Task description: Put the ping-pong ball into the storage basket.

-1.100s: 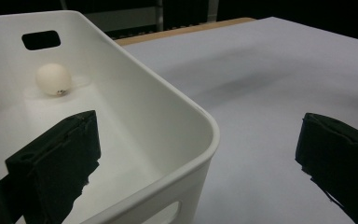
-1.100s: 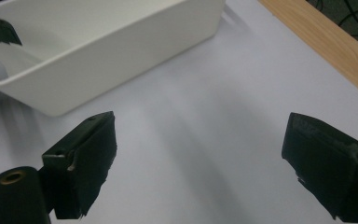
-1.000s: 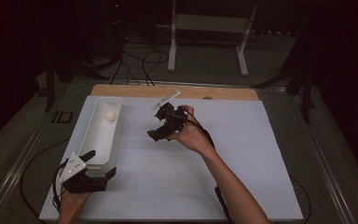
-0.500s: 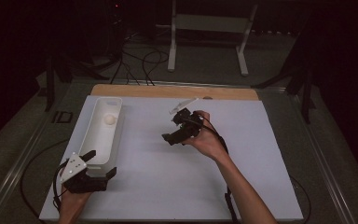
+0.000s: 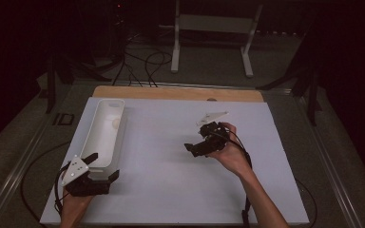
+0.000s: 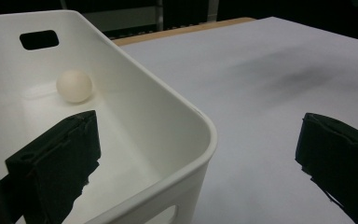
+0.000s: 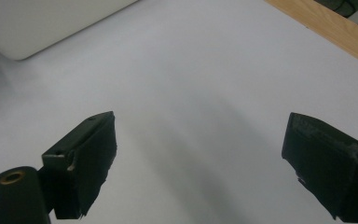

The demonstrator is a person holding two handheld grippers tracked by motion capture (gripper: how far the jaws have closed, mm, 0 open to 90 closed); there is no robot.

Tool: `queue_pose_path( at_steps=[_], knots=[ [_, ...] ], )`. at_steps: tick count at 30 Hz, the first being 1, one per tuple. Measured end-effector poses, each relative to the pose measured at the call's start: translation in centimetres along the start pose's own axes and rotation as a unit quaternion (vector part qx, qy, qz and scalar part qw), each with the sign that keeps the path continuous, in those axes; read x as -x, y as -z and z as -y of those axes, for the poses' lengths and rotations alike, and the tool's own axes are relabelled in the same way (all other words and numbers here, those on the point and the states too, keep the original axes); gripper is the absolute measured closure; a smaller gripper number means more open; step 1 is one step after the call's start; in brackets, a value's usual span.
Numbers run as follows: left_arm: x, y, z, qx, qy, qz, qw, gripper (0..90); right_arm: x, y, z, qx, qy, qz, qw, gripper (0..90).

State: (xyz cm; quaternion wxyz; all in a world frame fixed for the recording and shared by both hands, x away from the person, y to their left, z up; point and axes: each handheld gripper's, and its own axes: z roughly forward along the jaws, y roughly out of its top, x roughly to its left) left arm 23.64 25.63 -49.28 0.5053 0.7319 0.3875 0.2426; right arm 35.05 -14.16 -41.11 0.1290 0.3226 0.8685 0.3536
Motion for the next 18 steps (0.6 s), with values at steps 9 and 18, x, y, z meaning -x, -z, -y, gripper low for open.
queue_pose_path(
  at_steps=[9, 18],
  knots=[
    [0.1, -0.1, 0.0, -0.001, 0.000, 0.000, 1.0000, 0.5, 0.3, 1.6, 3.3, 0.022, -0.011, 0.008, 0.9997, 9.2],
    [-0.2, 0.0, -0.1, 0.007, 0.010, -0.004, 0.9999, 0.5, 0.3, 3.5, 8.6, 0.060, -0.028, 0.022, 0.9975, 9.2]
  ],
)
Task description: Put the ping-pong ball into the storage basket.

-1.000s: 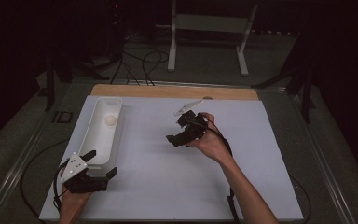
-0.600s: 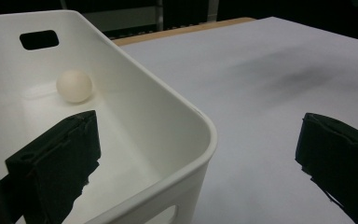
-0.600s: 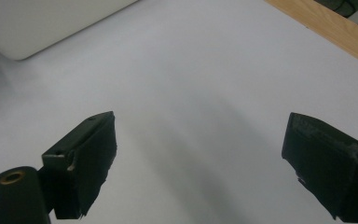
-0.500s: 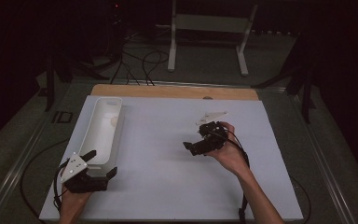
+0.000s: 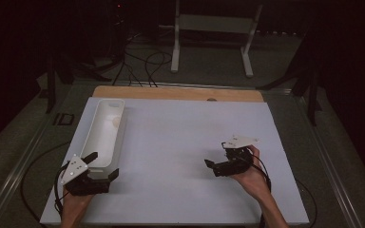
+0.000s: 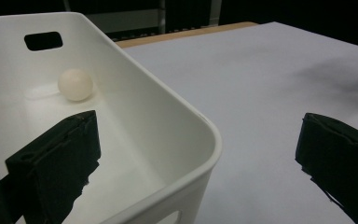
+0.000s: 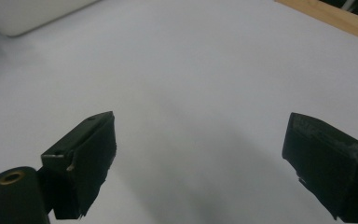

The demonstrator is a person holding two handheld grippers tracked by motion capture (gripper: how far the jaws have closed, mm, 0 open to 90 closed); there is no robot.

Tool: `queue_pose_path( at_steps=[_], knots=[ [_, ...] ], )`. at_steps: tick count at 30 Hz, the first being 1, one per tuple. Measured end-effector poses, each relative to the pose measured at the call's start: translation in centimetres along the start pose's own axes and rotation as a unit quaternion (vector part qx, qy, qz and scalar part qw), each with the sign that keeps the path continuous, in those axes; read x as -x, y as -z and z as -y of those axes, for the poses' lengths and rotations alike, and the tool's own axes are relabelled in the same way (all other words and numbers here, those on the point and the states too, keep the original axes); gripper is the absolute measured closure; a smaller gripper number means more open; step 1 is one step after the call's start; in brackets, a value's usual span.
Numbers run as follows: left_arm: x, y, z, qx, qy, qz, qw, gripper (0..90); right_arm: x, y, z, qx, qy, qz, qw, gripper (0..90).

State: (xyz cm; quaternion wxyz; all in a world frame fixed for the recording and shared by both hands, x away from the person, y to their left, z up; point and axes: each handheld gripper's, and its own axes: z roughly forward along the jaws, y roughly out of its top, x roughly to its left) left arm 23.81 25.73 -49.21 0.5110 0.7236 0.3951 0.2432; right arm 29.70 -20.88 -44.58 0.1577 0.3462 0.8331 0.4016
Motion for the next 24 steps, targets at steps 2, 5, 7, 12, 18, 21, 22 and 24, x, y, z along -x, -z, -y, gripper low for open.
queue_pose_path(
  at_steps=[2, 5, 7, 12, 18, 21, 22, 24],
  knots=[
    [-0.1, 0.0, 0.0, 0.002, 0.002, -0.002, 1.0000, 0.5, 0.0, 0.5, 0.9, 0.014, -0.003, 0.001, 0.9999, 9.2],
    [-0.2, -0.1, -0.1, 0.003, 0.003, -0.003, 1.0000, 0.5, 0.0, 1.1, 1.8, 0.032, -0.003, 0.008, 0.9994, 9.2],
    [-0.2, -0.1, -0.1, 0.003, 0.005, -0.004, 1.0000, 0.5, 0.1, 1.6, 2.5, 0.053, -0.007, 0.011, 0.9985, 9.2],
    [-0.3, -0.1, -0.1, 0.005, 0.007, -0.008, 0.9999, 0.5, 0.7, 3.3, 4.8, 0.119, -0.018, 0.024, 0.9924, 9.2],
    [-0.2, -0.1, -0.2, 0.007, 0.008, -0.009, 0.9999, 0.5, 0.6, 4.4, 6.5, 0.157, -0.012, 0.028, 0.9871, 9.2],
    [-0.2, -0.1, -0.2, 0.006, 0.007, -0.009, 0.9999, 0.5, 0.5, 4.5, 6.8, 0.162, -0.012, 0.029, 0.9862, 9.2],
    [-0.1, -0.1, -0.2, 0.007, 0.006, -0.008, 0.9999, 0.5, 0.6, 4.6, 7.0, 0.166, -0.013, 0.030, 0.9856, 9.2],
    [-0.1, 0.0, -0.2, 0.007, 0.005, -0.008, 0.9999, 0.5, 0.6, 4.6, 7.2, 0.169, -0.014, 0.028, 0.9851, 9.2]
  ],
)
